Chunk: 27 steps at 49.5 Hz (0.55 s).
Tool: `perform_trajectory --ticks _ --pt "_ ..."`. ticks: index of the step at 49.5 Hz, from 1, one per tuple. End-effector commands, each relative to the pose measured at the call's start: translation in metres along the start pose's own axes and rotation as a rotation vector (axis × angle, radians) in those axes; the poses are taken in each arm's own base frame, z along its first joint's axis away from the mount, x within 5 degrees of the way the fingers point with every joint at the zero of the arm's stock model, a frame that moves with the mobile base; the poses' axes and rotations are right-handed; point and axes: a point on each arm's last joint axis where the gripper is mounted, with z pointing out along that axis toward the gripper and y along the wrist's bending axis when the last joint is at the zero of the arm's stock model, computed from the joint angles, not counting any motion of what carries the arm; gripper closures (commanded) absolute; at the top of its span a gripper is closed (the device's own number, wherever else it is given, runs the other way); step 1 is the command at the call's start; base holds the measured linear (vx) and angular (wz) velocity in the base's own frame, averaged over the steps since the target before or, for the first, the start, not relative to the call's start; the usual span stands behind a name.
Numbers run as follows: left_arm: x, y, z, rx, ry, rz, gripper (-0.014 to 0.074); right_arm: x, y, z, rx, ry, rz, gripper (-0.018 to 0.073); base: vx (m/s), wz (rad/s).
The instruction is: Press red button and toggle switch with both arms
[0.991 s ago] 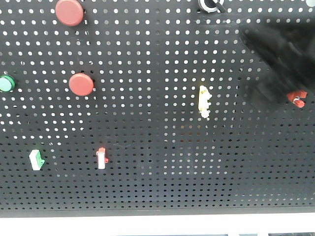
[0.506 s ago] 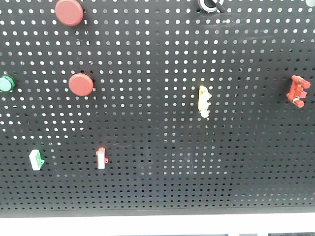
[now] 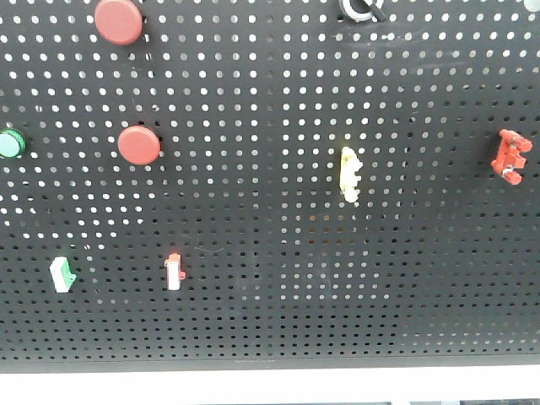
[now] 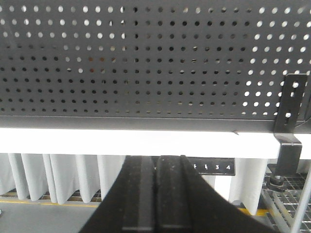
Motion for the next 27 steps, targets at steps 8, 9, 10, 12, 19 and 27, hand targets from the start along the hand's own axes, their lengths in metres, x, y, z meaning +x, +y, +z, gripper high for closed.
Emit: perform_trajectory --ticks 8,9,10,12,19,27 --pt "0.0046 -0.0001 0.0020 0.001 -0.041 -0.012 0.0595 -0.0051 0.0002 -0.0002 0.001 -0.087 0.001 0.0559 0.00 0.00" --pt "0.0046 -0.0001 0.0020 0.001 -0.041 -0.012 0.0595 -0.0051 0.0002 -0.0002 0.001 -0.087 0.001 0.0559 0.00 0.00" --pt "0.0046 -0.0001 0.0020 0.001 -0.041 -0.012 0.0595 -0.0051 0.0002 -0.0002 0.001 -0.087 0.001 0.0559 0.00 0.00" --pt "0.0046 -0.0001 0.0020 0.001 -0.041 -0.012 0.0595 -0.0051 0.0002 -0.0002 0.001 -0.087 0.001 0.0559 0.00 0.00" --pt "0.0046 -0.0001 0.0020 0.001 -0.041 -0.012 0.0595 -0.0051 0.0002 -0.0002 0.001 -0.086 -0.004 0.0559 0.00 0.00" --pt "0.0046 -0.0001 0.0020 0.001 -0.041 -0.012 0.0595 -0.0051 0.0002 -0.0002 0.001 -0.086 -0.004 0.0559 0.00 0.00"
